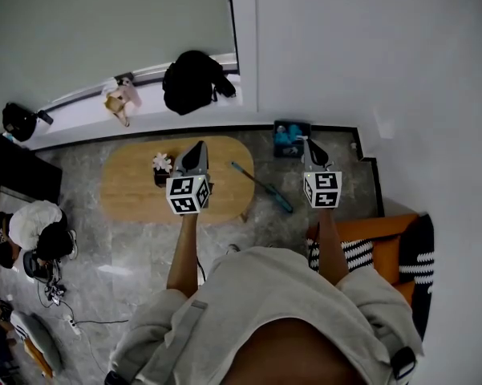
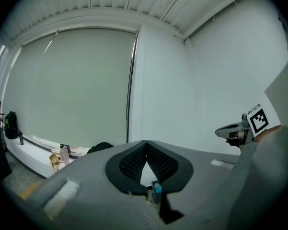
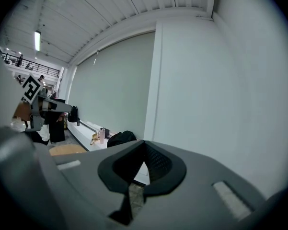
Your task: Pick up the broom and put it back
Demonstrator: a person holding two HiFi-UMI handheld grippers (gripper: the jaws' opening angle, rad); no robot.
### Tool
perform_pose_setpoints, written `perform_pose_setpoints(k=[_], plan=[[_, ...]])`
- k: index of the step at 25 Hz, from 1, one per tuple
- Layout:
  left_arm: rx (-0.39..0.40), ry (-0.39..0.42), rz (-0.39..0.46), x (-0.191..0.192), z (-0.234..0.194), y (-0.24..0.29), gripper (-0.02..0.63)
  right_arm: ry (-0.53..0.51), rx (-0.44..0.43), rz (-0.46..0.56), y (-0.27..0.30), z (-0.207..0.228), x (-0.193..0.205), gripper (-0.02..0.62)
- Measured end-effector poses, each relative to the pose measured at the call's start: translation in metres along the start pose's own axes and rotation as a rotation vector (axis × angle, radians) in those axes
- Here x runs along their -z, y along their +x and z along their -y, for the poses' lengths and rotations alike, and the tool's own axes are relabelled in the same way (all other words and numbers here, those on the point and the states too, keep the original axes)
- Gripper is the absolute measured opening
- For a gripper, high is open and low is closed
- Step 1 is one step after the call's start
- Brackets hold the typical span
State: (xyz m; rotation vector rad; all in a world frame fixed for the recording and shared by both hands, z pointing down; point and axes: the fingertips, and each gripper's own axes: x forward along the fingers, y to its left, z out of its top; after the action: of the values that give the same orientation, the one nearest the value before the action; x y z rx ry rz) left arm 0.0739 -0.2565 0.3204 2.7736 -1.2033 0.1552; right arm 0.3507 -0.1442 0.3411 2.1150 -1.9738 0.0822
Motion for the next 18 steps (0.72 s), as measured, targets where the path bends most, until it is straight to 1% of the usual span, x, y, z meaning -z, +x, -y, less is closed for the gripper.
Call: perform_pose_setpoints(k=[13,18], plan=[[0.018,0.008,-0.013,0.002,0.007,0.001,0.005,0.014,-0.016,0.002,0.004,-0.012,-0.001,0.0],[0.021,0.003,-0.014,0.004,0.008,0.001,0.005,0.004,-0.031,-0.001,0.006,-0.018,0.0,0.0]])
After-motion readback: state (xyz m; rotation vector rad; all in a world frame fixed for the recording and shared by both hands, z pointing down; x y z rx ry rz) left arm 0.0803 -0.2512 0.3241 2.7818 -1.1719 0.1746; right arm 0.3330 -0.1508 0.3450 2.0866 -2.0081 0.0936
